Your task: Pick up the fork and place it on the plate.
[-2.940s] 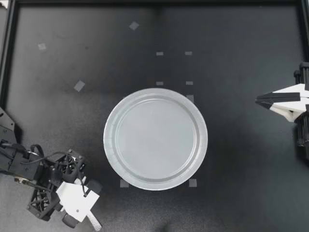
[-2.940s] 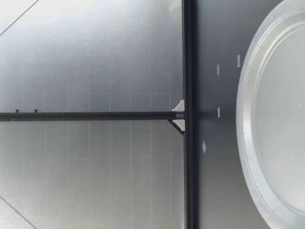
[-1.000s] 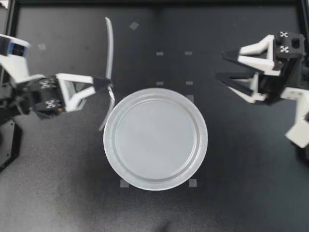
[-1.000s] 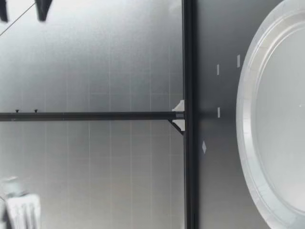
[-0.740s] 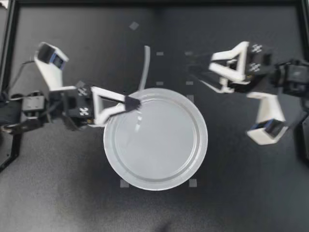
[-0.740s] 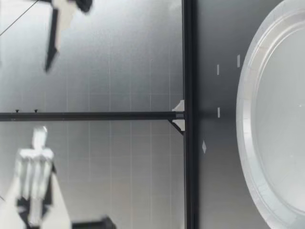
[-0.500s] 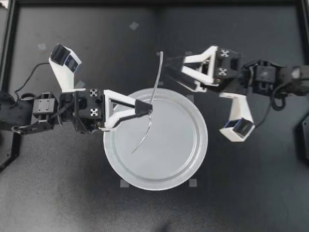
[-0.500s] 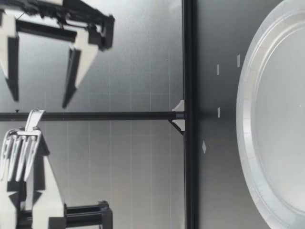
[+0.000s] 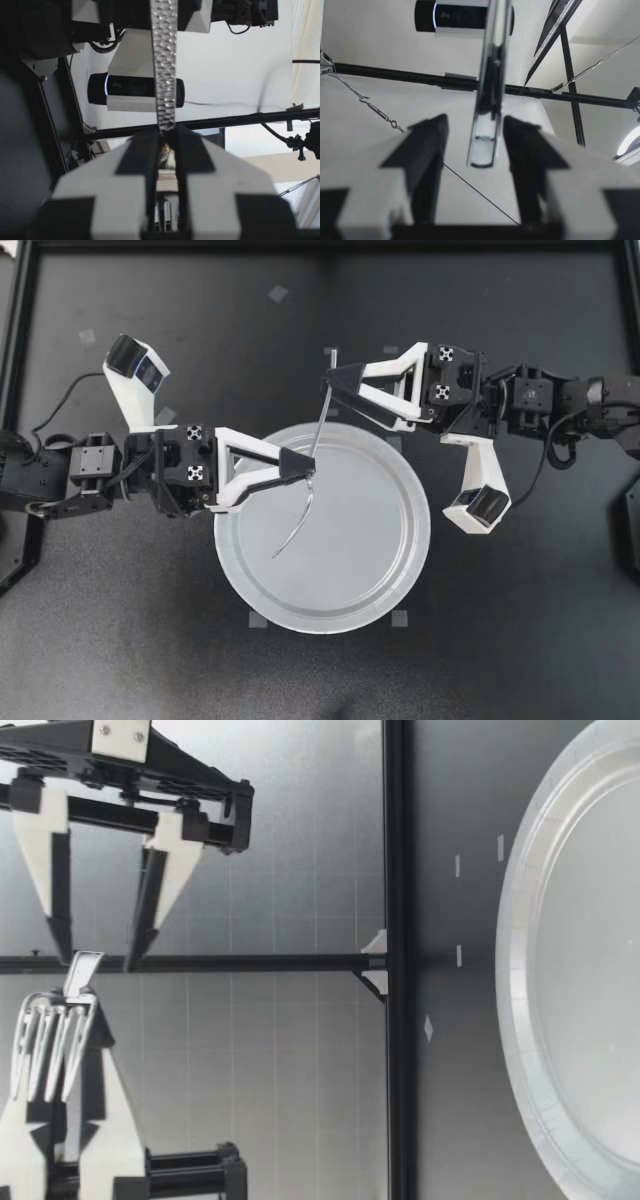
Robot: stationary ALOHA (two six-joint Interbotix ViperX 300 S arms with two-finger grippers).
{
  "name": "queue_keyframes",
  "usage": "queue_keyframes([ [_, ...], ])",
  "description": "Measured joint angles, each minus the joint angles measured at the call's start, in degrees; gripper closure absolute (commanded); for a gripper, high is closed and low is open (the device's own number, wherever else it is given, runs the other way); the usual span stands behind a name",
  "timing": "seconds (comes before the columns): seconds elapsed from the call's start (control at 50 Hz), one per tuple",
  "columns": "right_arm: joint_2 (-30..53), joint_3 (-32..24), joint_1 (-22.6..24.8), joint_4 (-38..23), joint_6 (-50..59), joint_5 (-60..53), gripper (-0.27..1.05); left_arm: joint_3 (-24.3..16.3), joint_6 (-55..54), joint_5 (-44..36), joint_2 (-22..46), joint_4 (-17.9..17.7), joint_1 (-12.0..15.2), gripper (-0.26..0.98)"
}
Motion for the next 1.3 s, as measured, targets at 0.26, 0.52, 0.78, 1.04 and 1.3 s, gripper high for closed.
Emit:
queue_keyframes([
  [0.26, 1.1, 0.0, 0.6, -0.1, -0.6, 0.0, 0.51, 0.5, -0.1, 0.1, 0.5, 1.2, -0.4, 0.74],
  [0.52, 1.1, 0.0, 1.4, -0.2, -0.7, 0.0, 0.62, 0.9, 1.9, -0.3, 0.7, 5.7, -0.4, 0.65],
  [0.78, 1.2, 0.0, 1.8, -0.1, -0.3, 0.3, 0.62, 0.8, 9.0, -0.7, 0.6, 6.6, -0.5, -0.06],
  [1.04, -0.6, 0.1, 2.4, 3.5, 8.0, 4.1, 0.62, 1.4, 19.7, -0.7, -0.9, 8.8, 2.1, -0.02],
  [1.3, -10.2, 1.5, 2.6, 12.3, 21.4, 24.3, 0.62, 4.5, 55.6, 9.7, -12.3, 11.9, 4.9, -0.03],
])
